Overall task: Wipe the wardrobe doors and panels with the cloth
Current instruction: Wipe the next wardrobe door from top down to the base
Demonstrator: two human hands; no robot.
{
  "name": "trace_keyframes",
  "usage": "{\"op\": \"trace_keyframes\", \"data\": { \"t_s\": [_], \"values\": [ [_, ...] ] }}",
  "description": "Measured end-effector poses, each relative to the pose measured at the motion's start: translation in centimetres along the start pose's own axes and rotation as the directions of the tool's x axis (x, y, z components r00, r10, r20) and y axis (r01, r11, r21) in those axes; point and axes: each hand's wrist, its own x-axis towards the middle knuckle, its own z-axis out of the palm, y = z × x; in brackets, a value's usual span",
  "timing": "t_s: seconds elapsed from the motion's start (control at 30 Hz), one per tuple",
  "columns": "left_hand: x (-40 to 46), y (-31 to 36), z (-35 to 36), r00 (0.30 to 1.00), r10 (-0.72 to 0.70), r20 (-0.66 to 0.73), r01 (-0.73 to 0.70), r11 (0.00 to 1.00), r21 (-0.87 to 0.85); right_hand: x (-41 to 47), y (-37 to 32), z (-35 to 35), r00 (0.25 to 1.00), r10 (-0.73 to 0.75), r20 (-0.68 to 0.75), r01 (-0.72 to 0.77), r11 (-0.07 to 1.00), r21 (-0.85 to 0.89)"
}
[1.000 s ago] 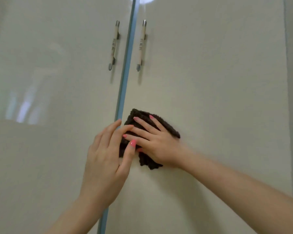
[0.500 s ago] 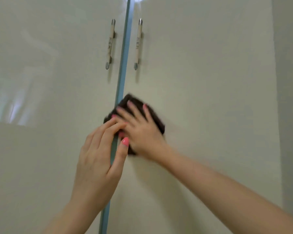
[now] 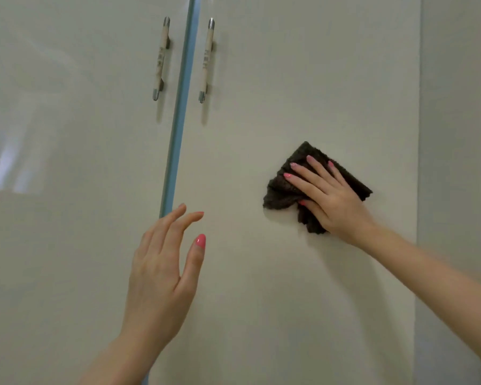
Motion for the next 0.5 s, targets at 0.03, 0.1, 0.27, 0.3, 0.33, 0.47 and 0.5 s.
{"op": "trace_keyframes", "data": {
  "t_s": [0.03,0.1,0.27,0.3,0.33,0.47,0.5],
  "values": [
    [-0.2,0.3,0.4,1.000,-0.006,0.000,0.006,1.000,-0.011,-0.8,-1.1,0.5,0.995,0.085,-0.042,-0.084,0.996,0.014],
    [-0.7,1.1,1.4,1.000,-0.017,0.013,0.017,0.999,-0.030,-4.3,-5.1,2.2,0.987,0.135,-0.085,-0.132,0.991,0.038],
    [-1.9,2.9,4.1,0.995,0.004,0.102,-0.002,1.000,-0.023,-17.1,-12.0,3.2,0.832,-0.529,0.168,0.512,0.848,0.136],
    [-2.0,3.0,4.2,0.994,0.010,0.109,-0.008,1.000,-0.017,-17.1,-11.2,2.8,0.768,-0.610,0.195,0.592,0.792,0.149],
    [-2.0,3.1,4.4,0.994,0.016,0.111,-0.014,1.000,-0.019,-16.7,-9.7,2.3,0.733,-0.645,0.213,0.630,0.763,0.142],
    [-1.8,4.0,5.3,0.993,0.031,0.117,-0.030,0.999,-0.014,-12.7,-1.8,0.1,0.909,-0.386,0.156,0.388,0.921,0.019],
    [-2.0,4.1,5.5,0.991,0.034,0.127,-0.033,0.999,-0.007,-12.0,0.2,-0.5,0.962,-0.252,0.103,0.255,0.967,-0.016]
  ]
}}
